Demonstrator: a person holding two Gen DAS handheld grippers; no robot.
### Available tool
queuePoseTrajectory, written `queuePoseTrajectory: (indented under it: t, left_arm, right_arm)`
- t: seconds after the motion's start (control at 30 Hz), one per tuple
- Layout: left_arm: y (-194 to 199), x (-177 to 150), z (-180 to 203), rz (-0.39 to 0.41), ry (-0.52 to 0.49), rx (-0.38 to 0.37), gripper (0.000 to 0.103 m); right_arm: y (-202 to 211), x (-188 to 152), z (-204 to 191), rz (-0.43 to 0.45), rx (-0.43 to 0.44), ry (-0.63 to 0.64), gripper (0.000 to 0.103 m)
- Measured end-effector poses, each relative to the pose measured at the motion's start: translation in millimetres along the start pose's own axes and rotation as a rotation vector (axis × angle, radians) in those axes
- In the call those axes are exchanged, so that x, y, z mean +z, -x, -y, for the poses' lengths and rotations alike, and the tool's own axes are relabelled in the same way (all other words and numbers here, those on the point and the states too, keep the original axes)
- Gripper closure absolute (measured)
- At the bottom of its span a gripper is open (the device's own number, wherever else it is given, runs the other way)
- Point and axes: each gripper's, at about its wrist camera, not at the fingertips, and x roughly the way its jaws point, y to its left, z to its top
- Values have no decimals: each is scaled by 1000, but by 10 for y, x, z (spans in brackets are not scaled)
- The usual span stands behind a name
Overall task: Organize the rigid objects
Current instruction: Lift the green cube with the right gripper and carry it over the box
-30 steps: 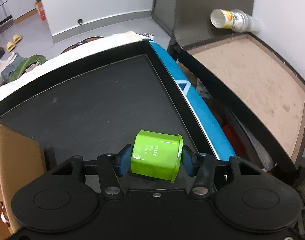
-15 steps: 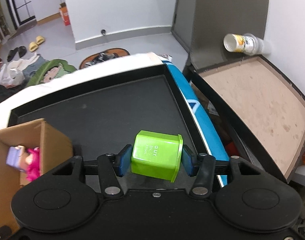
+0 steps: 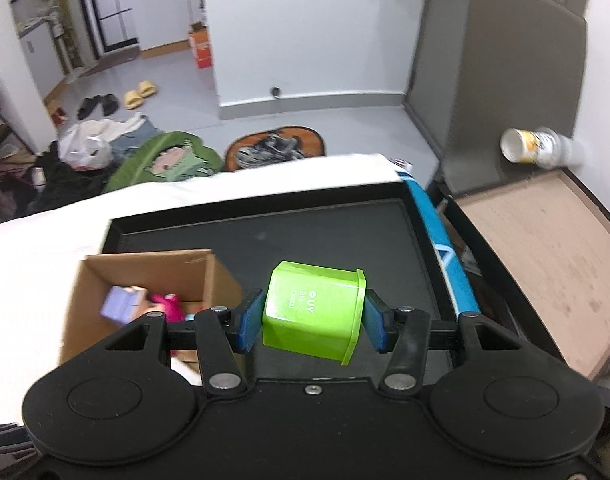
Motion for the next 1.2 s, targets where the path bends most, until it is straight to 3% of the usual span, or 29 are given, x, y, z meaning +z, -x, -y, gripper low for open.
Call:
queuePoseTrajectory:
  t: [0.33,0.8,1.2]
  left_arm:
    - [3,0,-1,0,1,-1,89]
    - [-2,0,-34,2,9,-14,89]
    - [0,-4,-57,3,14,-22,89]
  right_arm:
    - [238,8,-454,36,102,101,52]
    - [249,-181,-1074,-21,220,296,52]
    - [104,-459,-1297,-102,201,426,51]
